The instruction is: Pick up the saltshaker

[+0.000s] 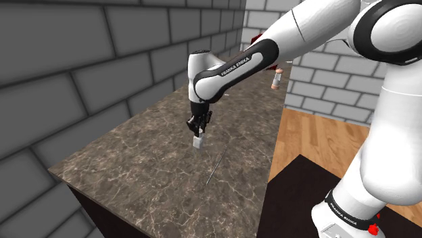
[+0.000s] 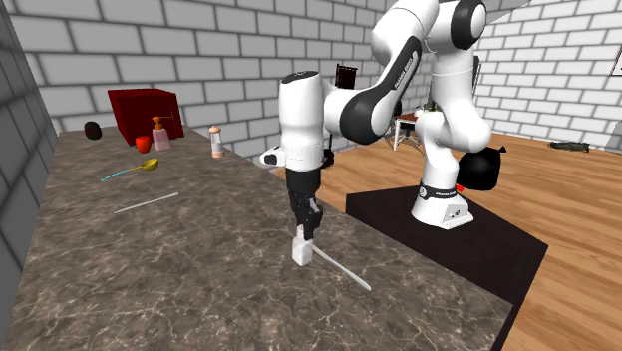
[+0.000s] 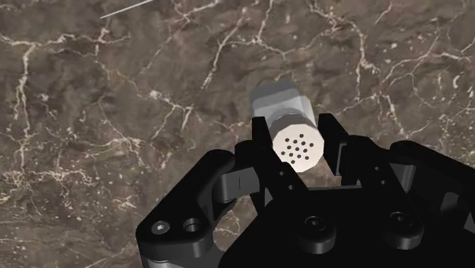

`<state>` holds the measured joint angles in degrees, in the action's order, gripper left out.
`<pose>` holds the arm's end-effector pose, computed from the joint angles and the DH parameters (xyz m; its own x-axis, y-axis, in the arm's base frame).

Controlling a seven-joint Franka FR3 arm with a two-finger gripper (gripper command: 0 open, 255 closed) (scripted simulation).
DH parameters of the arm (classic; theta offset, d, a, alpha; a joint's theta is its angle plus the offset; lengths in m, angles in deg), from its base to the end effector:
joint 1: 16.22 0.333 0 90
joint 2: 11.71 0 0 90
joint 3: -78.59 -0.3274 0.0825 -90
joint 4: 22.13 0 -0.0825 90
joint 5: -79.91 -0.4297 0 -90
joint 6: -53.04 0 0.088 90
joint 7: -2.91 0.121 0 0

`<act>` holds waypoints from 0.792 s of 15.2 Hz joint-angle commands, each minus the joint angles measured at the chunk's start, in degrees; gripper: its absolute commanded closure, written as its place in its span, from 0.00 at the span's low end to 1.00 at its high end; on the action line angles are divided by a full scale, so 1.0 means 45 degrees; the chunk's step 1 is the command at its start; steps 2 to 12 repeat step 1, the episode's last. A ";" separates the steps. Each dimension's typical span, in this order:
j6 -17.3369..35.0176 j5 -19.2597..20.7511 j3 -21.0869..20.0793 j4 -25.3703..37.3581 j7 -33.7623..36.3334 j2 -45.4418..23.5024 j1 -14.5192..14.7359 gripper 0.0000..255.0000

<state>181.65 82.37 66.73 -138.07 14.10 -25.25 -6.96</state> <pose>0.5865 0.2225 0.3032 0.9810 0.1937 -0.0122 0.1936 -0.9810 -0.0127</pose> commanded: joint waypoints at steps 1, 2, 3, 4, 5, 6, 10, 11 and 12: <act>-0.0101 -0.0016 -0.0010 0.0039 0.0000 0.0058 0.0003 1.00; -0.0101 -0.0016 -0.0010 0.0039 0.0000 0.0058 0.0003 1.00; -0.0101 -0.0016 -0.0010 0.0039 0.0000 0.0058 0.0003 1.00; -0.0101 -0.0016 -0.0010 0.0039 0.0000 0.0058 0.0003 1.00; -0.0101 -0.0016 -0.0010 0.0039 0.0000 0.0058 0.0003 1.00; -0.0101 -0.0016 -0.0010 0.0039 0.0000 0.0058 0.0003 1.00; -0.0101 -0.0016 -0.0010 0.0039 0.0000 0.0058 0.0003 1.00; -0.0101 -0.0016 -0.0010 0.0039 0.0000 0.0058 0.0003 1.00; -0.0101 -0.0016 -0.0010 0.0039 0.0000 0.0058 0.0003 1.00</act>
